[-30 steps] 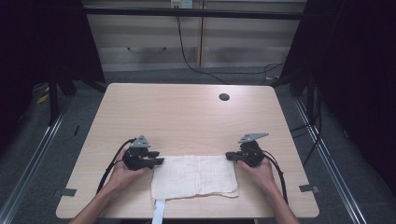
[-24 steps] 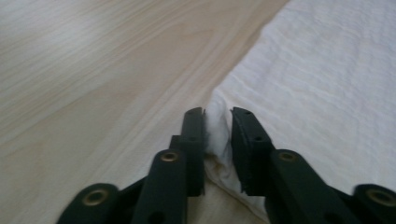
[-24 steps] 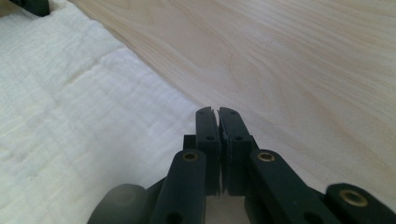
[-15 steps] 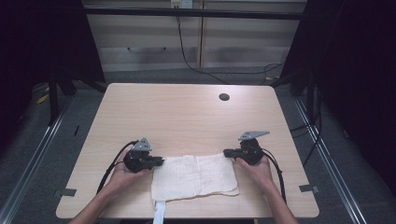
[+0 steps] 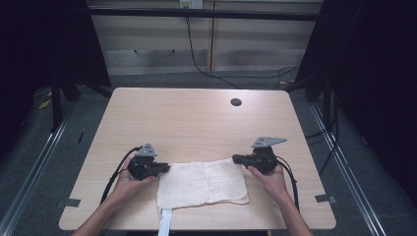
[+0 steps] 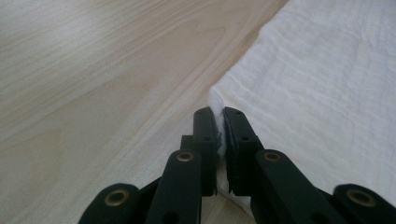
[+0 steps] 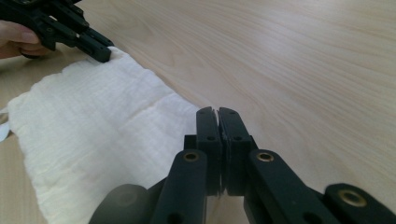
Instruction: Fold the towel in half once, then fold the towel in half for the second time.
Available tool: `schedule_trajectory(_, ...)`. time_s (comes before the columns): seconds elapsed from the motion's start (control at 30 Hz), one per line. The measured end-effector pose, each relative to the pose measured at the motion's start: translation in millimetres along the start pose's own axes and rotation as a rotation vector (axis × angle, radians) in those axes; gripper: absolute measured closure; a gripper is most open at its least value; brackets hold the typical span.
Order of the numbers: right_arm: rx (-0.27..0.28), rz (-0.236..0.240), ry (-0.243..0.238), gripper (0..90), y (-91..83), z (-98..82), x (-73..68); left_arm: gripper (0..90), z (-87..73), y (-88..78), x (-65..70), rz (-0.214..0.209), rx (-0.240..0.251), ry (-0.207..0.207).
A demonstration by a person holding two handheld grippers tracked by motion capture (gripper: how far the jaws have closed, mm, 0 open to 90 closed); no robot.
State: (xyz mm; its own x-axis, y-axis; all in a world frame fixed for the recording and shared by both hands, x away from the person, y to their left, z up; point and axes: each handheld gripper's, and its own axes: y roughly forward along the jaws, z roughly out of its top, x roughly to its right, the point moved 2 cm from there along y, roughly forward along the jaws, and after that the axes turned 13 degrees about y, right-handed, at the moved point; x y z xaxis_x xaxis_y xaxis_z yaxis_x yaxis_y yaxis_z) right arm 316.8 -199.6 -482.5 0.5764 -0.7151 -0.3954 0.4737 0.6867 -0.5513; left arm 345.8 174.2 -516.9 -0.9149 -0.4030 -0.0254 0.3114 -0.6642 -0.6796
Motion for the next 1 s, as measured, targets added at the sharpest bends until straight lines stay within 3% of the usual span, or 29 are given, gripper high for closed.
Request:
schedule_trajectory(0.27, 0.012, 0.044, -0.032, 88.3, -7.9, 0.4, -13.5, 84.1, -0.5, -0.3, 0.5, 0.003, 0.001, -0.006)
schedule_trajectory(0.57, -0.009, 0.055, -0.057, 88.4, -12.5, -7.7, -26.5, 84.1, -0.4, -0.4, 3.2, 0.029, -0.002, -0.004)
schedule_trajectory(1.0, -0.052, 0.077, -0.085, 88.3, -28.5, -44.0, -55.1, 84.3, 1.8, 0.5, 9.8, 0.081, -0.016, 0.01)
